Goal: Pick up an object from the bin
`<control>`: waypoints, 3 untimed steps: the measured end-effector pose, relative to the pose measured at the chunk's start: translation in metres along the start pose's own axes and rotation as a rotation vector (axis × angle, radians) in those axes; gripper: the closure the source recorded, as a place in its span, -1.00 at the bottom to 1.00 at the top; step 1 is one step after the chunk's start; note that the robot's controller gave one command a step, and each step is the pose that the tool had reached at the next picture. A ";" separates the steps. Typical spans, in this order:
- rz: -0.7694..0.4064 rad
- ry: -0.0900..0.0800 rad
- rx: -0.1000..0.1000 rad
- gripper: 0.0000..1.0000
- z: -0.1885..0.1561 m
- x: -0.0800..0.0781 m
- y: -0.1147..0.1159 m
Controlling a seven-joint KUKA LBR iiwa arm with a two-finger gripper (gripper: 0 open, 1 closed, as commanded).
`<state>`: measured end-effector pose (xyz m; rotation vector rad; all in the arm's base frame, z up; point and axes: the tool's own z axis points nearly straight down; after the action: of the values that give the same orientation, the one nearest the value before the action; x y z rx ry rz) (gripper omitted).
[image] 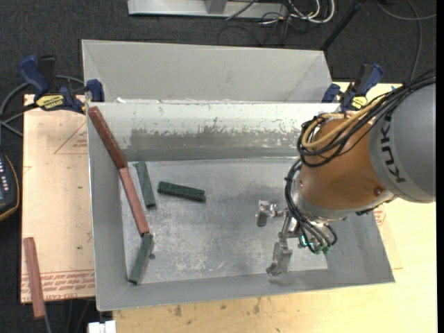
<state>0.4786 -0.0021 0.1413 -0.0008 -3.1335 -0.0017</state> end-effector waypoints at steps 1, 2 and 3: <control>-0.154 -0.011 0.004 -1.00 -0.018 -0.004 -0.085; -0.349 -0.007 -0.001 -1.00 0.073 -0.051 -0.030; -0.288 -0.018 0.002 -1.00 0.069 -0.151 -0.007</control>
Offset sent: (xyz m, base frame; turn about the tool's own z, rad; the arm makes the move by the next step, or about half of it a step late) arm 0.0040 -0.0815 0.0183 -0.1623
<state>0.6289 -0.0091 0.0711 0.4518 -3.1195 -0.0010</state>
